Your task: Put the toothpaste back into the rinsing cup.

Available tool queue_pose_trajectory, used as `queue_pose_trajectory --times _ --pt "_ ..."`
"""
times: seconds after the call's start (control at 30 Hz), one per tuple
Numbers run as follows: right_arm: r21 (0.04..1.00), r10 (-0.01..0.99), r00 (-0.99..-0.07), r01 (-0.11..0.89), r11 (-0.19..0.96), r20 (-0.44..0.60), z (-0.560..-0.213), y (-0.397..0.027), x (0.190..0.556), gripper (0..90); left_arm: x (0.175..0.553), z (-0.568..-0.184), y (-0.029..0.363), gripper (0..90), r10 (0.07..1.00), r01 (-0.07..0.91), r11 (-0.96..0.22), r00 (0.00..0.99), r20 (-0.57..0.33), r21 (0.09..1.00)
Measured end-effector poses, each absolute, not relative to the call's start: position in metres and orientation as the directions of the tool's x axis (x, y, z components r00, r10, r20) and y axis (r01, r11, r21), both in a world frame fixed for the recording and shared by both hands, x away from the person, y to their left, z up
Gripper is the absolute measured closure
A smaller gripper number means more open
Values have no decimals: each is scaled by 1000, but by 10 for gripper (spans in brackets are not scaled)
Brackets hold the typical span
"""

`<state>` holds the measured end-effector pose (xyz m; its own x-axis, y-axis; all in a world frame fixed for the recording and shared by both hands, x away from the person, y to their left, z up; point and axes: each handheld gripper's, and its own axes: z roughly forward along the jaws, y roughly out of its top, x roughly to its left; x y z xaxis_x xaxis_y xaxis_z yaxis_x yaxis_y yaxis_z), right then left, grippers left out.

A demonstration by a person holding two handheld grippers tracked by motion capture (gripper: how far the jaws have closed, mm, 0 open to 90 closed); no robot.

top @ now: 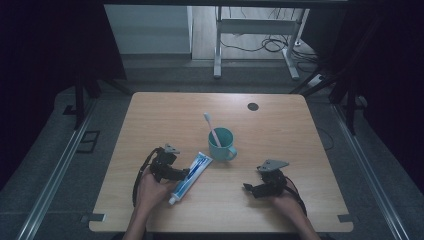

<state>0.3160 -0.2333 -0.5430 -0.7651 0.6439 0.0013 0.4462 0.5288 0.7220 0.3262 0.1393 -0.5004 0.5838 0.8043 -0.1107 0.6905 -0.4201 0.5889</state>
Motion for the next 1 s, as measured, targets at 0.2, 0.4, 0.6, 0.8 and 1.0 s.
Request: queue_pose_trajectory --times 0.2,0.4,0.6,0.8,1.0 --pt "723 646 -764 447 526 2 -543 -233 316 129 317 -499 138 193 790 692 -426 599 -132 583" --pt "723 645 -764 447 526 2 -543 -233 316 129 312 -501 130 179 781 704 -452 609 -139 548" --pt "723 646 -763 447 527 1 -543 -233 315 132 313 -503 119 194 769 710 -503 628 -121 493" --pt "723 648 -762 448 525 2 -543 -233 315 132 320 -503 106 246 758 721 -547 642 -112 425" --pt "724 649 -761 449 524 2 -543 -233 315 132 332 -501 92 316 752 732 -577 650 -114 362"
